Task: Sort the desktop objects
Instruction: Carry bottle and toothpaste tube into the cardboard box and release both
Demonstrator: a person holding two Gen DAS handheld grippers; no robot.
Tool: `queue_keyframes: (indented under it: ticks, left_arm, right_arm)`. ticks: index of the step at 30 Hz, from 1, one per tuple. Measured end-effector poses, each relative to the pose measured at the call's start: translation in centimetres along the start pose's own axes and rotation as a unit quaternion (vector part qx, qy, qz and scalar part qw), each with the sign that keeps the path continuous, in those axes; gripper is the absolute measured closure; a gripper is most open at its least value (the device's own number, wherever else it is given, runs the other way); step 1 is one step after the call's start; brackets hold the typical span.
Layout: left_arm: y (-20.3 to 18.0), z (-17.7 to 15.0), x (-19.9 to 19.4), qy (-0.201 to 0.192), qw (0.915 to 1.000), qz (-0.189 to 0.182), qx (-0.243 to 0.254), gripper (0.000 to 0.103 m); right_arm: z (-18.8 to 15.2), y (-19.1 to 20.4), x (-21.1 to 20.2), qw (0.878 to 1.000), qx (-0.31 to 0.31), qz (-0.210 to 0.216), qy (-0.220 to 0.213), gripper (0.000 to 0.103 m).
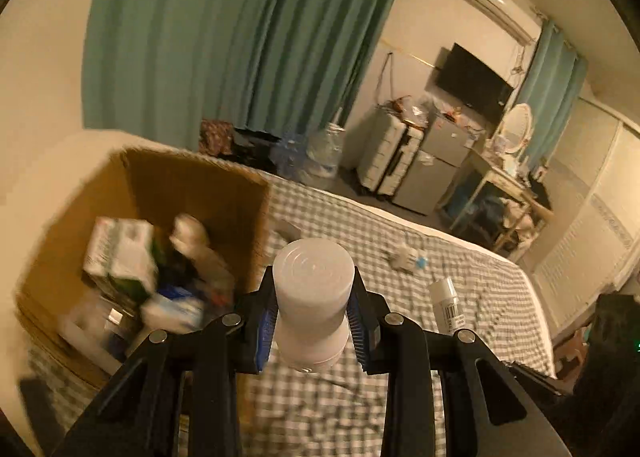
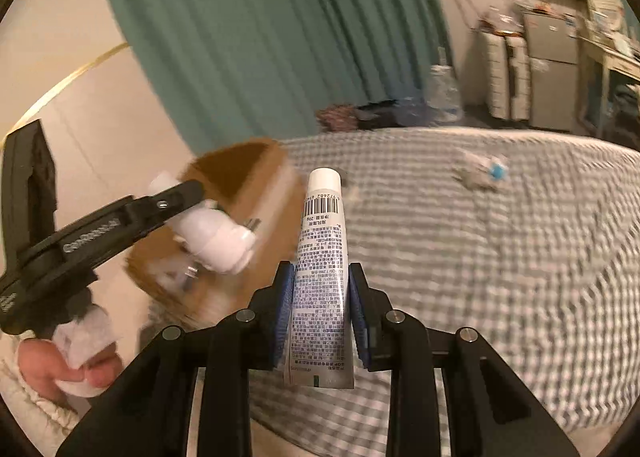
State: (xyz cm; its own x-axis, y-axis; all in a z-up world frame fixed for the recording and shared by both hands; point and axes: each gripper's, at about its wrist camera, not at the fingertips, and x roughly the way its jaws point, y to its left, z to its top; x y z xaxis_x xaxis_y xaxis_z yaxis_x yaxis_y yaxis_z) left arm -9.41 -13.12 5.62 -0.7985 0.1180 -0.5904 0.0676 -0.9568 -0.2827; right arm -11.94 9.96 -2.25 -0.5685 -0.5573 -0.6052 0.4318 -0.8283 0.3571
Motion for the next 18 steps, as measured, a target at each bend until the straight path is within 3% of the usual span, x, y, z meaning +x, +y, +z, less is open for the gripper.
queue_keyframes:
  ticks: [8,17,18]
  left_arm:
    - [6.7,2.5,-0.1,0.009,0.9966,0.078,0.023,0.07]
    - [12.6,1.2,1.7,0.03,0.9949,0.096,0.011,0.07]
    - [12.8,1.1,1.7,0.03,0.9945,0.099,0.014,0.066]
  right_arm:
    - [2.2,7.2,5.8,0.998,-0.043,0.049,0.023,0.076]
    - [4.1,10.1,13.2,0.996,-0.034,0.065,0.054,0.076]
    - [4.4,10.5,13.6,0.996,-0.031,0.067,0.055,0.076]
